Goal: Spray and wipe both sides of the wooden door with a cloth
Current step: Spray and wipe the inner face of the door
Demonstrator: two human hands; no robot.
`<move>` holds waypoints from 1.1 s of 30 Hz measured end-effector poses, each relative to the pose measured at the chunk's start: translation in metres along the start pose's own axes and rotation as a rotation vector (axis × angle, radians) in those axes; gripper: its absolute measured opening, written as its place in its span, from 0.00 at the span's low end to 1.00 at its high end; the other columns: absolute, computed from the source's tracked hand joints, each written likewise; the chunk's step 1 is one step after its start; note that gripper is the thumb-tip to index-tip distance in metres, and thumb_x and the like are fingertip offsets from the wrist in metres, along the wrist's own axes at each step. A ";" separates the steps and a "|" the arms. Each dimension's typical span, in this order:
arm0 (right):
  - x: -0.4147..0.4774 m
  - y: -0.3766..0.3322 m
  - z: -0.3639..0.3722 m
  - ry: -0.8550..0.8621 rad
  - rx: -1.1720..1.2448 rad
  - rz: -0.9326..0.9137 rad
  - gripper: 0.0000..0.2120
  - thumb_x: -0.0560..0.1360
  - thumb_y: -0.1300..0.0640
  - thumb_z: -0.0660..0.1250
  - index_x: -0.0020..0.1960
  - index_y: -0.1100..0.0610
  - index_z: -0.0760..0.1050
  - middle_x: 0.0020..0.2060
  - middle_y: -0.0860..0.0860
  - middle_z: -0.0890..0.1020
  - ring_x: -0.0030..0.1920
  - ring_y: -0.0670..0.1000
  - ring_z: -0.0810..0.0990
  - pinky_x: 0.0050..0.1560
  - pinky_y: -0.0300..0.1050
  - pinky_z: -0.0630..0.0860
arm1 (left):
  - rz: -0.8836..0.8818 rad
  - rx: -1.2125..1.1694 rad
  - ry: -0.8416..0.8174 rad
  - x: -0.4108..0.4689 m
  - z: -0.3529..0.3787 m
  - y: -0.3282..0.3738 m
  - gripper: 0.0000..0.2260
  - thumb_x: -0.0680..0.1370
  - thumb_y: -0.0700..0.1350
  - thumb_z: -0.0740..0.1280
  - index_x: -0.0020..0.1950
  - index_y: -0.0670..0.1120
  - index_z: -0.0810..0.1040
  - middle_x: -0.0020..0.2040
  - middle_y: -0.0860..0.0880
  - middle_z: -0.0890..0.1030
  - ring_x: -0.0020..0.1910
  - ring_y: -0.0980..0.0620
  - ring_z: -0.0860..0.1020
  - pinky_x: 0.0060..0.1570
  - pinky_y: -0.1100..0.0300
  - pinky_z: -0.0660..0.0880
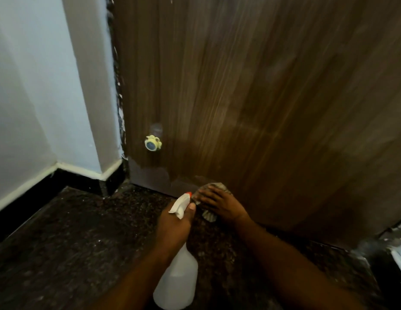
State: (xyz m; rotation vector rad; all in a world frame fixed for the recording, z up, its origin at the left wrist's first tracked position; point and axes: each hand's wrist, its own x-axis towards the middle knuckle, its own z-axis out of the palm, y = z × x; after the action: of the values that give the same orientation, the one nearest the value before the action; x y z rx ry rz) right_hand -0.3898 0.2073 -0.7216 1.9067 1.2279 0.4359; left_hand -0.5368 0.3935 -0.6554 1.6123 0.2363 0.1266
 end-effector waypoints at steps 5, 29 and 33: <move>0.017 -0.002 -0.015 -0.166 0.047 0.015 0.27 0.73 0.56 0.51 0.66 0.49 0.77 0.69 0.48 0.75 0.69 0.52 0.74 0.77 0.55 0.44 | -0.002 0.011 0.020 0.018 -0.028 -0.008 0.17 0.78 0.43 0.67 0.67 0.45 0.74 0.61 0.51 0.77 0.62 0.54 0.75 0.62 0.63 0.68; -0.036 0.012 0.006 -0.123 0.028 -0.087 0.26 0.75 0.54 0.55 0.70 0.55 0.74 0.74 0.52 0.67 0.75 0.57 0.61 0.77 0.57 0.48 | -0.208 0.007 0.042 0.029 -0.035 -0.036 0.18 0.80 0.42 0.64 0.70 0.44 0.71 0.67 0.48 0.75 0.67 0.50 0.72 0.61 0.67 0.64; 0.029 0.017 -0.013 0.012 -0.009 -0.055 0.26 0.76 0.56 0.53 0.72 0.54 0.72 0.73 0.54 0.70 0.74 0.58 0.67 0.77 0.58 0.48 | -0.221 -0.014 0.123 0.043 -0.044 -0.042 0.18 0.79 0.44 0.64 0.69 0.46 0.73 0.66 0.48 0.76 0.65 0.50 0.73 0.59 0.66 0.65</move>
State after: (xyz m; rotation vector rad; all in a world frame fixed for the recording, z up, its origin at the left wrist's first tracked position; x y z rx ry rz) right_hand -0.3745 0.2354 -0.7045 1.8608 1.2806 0.4232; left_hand -0.5087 0.4482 -0.6979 1.5548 0.5053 0.0564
